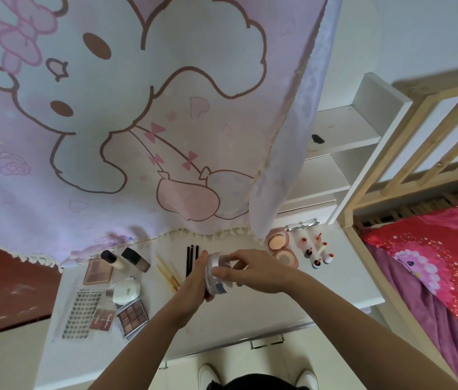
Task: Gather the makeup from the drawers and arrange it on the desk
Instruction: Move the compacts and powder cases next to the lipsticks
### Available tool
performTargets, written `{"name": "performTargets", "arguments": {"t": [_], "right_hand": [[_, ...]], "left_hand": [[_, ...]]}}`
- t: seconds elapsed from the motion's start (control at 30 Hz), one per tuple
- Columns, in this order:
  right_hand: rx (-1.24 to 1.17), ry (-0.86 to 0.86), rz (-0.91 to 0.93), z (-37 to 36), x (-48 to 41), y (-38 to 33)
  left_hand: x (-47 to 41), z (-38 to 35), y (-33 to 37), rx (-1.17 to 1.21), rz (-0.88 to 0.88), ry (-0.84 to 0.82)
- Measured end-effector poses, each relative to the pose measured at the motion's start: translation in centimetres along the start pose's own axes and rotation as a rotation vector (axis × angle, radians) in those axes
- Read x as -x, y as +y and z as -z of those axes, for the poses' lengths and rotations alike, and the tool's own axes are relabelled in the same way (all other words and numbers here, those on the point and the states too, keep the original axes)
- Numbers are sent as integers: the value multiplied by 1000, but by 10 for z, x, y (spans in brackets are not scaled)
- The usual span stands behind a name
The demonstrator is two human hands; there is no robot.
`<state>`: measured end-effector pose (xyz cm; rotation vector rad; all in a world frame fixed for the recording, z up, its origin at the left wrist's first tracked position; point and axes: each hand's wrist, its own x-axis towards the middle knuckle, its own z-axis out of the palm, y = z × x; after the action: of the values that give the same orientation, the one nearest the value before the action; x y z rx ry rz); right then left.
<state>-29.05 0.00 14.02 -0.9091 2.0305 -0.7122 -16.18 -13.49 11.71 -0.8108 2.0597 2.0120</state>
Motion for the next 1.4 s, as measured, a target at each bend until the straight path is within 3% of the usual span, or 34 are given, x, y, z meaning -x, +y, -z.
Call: {"name": "performTargets", "arguments": {"t": [0.2, 0.37, 0.7, 0.87, 1.03, 1.27, 1.4], "right_hand": [[-9, 68, 159, 2, 2, 3], [113, 197, 253, 5, 5, 15], [-335, 450, -127, -7, 11, 96], [-320, 476, -349, -29, 29, 154], [-143, 466, -431, -43, 27, 173], [-29, 420, -347, -67, -25, 170], [165, 417, -300, -83, -53, 173]], "left_hand": [[-1, 1, -1, 3, -19, -13], [-4, 6, 0, 242, 57, 1], [-20, 2, -6, 780, 190, -105], [-35, -14, -23, 928, 267, -153], [-56, -33, -40, 880, 341, -106], [-87, -34, -67, 619, 389, 210], [-107, -24, -81, 502, 398, 301]]}}
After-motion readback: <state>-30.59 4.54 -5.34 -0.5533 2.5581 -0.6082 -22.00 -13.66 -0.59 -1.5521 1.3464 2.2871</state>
